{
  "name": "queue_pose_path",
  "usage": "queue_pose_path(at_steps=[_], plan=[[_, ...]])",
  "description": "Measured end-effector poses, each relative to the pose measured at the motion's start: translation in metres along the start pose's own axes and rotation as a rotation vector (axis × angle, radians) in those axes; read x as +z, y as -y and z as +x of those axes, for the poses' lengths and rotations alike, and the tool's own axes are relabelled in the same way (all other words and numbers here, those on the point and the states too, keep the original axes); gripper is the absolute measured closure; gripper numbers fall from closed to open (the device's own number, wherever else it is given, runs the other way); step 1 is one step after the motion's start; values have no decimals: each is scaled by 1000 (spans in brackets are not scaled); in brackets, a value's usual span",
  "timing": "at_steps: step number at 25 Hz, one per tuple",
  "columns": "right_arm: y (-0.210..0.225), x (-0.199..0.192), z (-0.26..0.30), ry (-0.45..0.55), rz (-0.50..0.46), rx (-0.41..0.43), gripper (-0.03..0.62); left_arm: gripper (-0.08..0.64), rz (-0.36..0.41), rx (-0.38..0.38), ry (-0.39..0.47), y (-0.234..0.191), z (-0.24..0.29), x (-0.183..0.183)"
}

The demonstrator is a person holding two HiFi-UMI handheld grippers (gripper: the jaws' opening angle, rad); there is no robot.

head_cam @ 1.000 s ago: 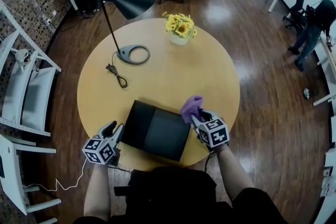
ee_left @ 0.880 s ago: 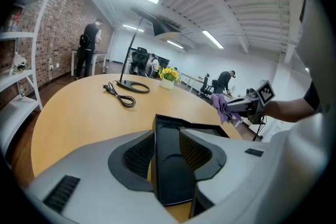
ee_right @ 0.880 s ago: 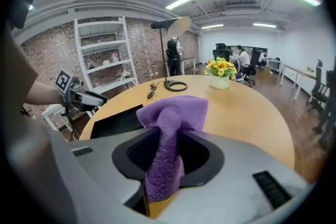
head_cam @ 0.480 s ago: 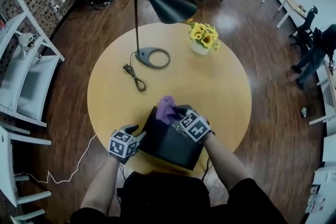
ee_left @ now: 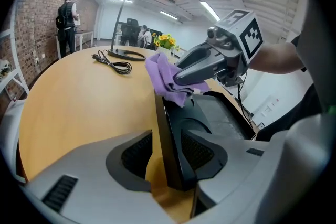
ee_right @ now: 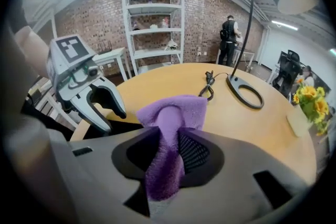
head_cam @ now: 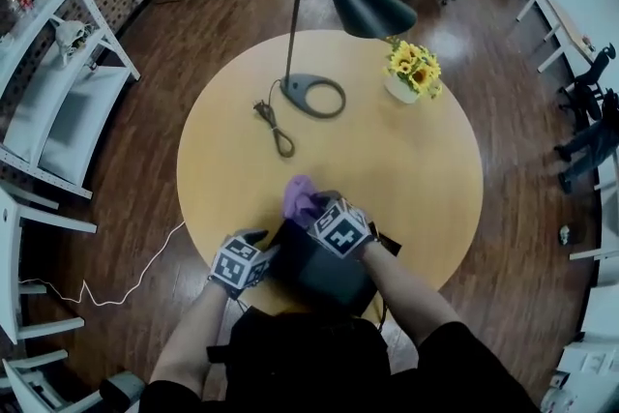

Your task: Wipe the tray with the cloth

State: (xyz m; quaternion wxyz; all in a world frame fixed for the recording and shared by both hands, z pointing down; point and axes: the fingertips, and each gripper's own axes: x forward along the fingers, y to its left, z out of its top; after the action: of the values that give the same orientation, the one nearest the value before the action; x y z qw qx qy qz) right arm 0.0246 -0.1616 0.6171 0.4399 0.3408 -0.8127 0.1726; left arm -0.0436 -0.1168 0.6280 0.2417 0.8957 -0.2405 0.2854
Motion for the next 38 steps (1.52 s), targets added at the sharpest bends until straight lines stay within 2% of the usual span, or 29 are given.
queue_pose_path(at_steps=[2,4,10,12,16,18,24,30,35,38], plan=[[-2,-9,11,-37,29,-40,474,387,16,-1,-22,0,3,-8],[1,-19,18,-32,71,-88,474,390,20,-5,-28,1,5,-13],[3,-20,13,17,134,-195,474,398,-99,1,-11,-4,5,-15],[2,-21,11,20,158,-196,474,399,-121,-5,-6,-5,5,-16],[-11,-32,16,18,283,-78,474,399,-161,-38,16,-7,5,-17],[-15,-33,16,28,326,-48,476,399,-179,-49,16,-8,4,-19],[-12,-36,18,7,342,-148,477,399,-158,-67,15,-6,5,-19],[-3,-46,7,21,418,-248,477,399,-191,-55,25,-9,5,-18],[-1,-62,-7,39,475,-274,477,399,-169,-53,0,-1,9,-19],[1,-66,-15,42,450,-294,477,399,-152,-35,3,0,9,-18]])
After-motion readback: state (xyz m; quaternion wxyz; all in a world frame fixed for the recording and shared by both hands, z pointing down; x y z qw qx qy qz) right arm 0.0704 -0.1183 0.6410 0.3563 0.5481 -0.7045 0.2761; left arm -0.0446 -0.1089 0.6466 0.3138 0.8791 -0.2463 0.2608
